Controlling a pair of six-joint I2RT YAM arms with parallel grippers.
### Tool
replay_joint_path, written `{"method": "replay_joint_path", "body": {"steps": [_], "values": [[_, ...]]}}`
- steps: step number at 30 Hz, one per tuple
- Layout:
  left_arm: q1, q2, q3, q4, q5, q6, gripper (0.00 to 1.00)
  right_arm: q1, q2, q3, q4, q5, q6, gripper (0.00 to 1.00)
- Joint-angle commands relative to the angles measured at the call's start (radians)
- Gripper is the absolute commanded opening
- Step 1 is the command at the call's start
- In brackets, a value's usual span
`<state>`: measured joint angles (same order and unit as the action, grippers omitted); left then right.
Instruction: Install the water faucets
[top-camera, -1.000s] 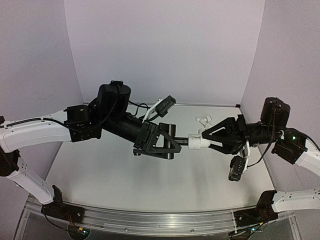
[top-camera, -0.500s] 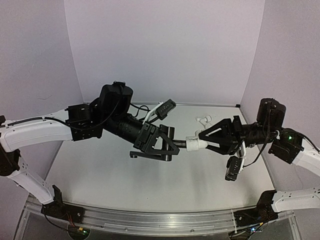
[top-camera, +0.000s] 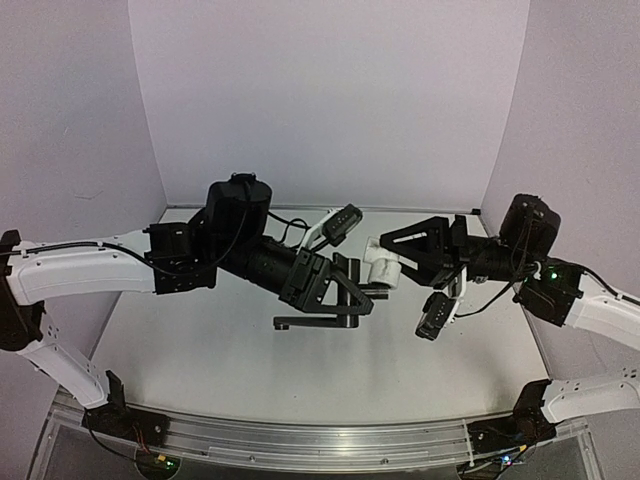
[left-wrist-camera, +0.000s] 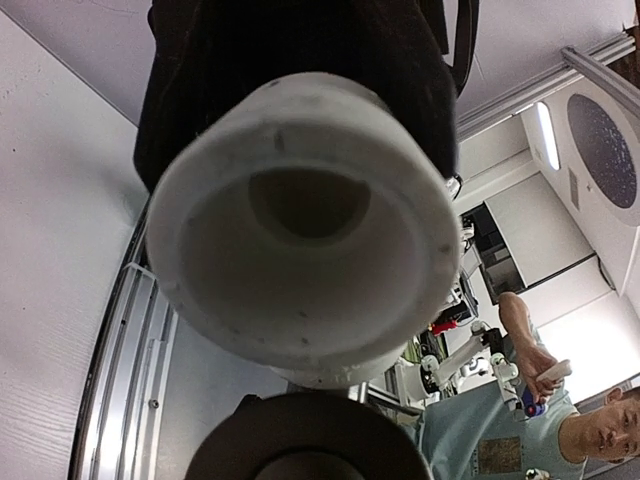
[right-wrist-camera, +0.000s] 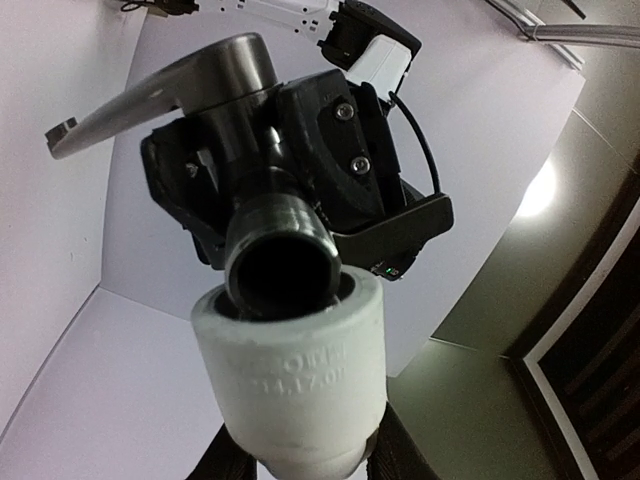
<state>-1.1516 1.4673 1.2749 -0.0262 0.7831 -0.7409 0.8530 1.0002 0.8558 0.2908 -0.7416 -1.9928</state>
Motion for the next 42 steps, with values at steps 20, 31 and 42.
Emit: {"method": "replay_joint_path", "body": {"steps": [20, 31, 42], "values": [[0.132, -0.162, -0.199, 0.117, -0.584, -0.062, 0.00, 0.020, -0.035, -0.104, -0.276, 0.605, 0.136, 0.00], [0.146, -0.217, -0.239, 0.038, -0.700, -0.056, 0.00, 0.027, 0.204, -0.039, -0.730, 1.008, 0.208, 0.00], [0.150, -0.227, -0.233, 0.019, -0.701, -0.034, 0.00, 0.050, 0.717, 0.320, -1.190, 1.147, 0.783, 0.00]]}}
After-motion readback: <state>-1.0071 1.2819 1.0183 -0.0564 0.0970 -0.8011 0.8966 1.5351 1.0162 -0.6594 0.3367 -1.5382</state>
